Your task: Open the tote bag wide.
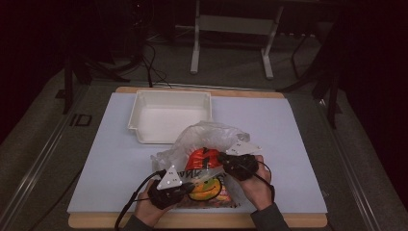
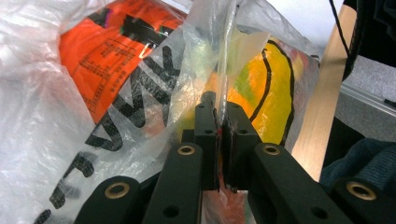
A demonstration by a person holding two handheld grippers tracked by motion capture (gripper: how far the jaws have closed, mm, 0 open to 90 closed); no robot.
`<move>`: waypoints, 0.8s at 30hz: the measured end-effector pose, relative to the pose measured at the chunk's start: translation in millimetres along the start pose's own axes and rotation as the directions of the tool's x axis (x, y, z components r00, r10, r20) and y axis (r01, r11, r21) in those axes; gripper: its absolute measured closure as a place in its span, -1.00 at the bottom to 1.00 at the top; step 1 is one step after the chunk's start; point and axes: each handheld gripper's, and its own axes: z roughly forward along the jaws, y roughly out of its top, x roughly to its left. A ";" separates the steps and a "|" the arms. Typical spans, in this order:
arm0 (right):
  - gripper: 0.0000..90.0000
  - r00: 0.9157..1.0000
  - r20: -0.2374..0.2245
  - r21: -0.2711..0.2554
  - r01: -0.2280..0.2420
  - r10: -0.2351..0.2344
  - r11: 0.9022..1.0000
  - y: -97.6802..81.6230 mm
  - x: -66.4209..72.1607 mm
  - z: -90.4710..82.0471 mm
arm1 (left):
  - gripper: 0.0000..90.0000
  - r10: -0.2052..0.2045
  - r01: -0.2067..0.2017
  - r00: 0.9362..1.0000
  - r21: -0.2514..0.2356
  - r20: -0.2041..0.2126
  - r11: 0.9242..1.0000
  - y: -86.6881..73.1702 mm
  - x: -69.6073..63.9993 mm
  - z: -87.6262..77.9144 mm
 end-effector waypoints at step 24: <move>0.69 0.999 -0.046 0.078 0.000 0.004 0.997 -21.4 6.2 4.6 | 0.36 -0.021 0.017 0.999 -0.117 -0.037 0.993 25.1 -7.1 -31.8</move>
